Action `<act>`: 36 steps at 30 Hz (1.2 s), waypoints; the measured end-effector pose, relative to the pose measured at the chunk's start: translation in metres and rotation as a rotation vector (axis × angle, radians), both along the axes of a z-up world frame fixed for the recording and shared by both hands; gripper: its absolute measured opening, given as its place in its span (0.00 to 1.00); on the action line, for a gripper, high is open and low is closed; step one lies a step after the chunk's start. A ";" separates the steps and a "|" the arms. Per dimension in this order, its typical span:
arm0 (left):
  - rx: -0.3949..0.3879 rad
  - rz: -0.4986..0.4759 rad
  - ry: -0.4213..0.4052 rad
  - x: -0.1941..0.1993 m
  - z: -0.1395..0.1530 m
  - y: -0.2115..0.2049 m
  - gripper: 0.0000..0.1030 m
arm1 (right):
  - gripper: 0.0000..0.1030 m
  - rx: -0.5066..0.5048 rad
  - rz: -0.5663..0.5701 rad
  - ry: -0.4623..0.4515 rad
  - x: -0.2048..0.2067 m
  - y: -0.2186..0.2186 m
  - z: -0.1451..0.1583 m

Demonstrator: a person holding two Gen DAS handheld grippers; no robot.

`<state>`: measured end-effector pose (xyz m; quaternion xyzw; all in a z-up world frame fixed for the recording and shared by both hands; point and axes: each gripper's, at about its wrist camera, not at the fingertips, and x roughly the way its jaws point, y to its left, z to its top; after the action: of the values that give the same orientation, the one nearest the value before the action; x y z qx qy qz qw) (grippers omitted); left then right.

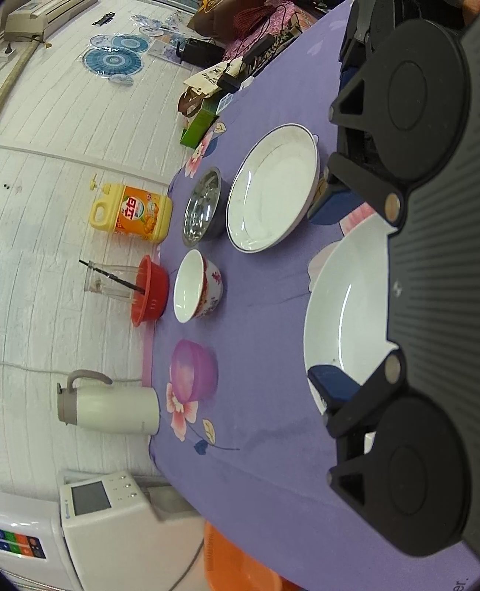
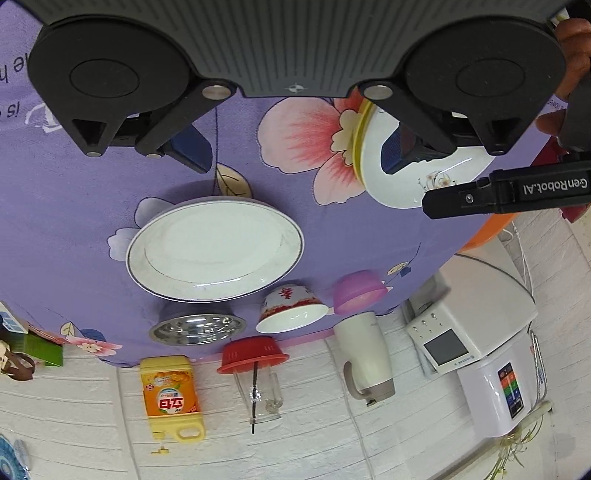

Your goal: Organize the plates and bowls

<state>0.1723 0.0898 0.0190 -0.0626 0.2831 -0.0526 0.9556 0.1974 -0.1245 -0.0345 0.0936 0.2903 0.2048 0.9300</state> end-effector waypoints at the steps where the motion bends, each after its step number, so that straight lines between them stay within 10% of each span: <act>1: 0.006 -0.004 0.002 0.002 0.000 -0.004 0.77 | 1.00 0.004 -0.006 0.002 0.002 -0.004 0.000; 21: -0.053 -0.094 0.132 0.127 -0.015 -0.049 0.77 | 1.00 -0.081 -0.150 -0.009 0.111 -0.063 -0.009; 36: 0.074 -0.103 0.255 0.186 -0.048 -0.066 0.77 | 1.00 -0.240 -0.060 0.022 0.125 -0.044 -0.028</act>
<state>0.3585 0.0240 -0.0292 -0.0189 0.4066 -0.0827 0.9096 0.3227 -0.1686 -0.0629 -0.0076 0.3202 0.1394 0.9370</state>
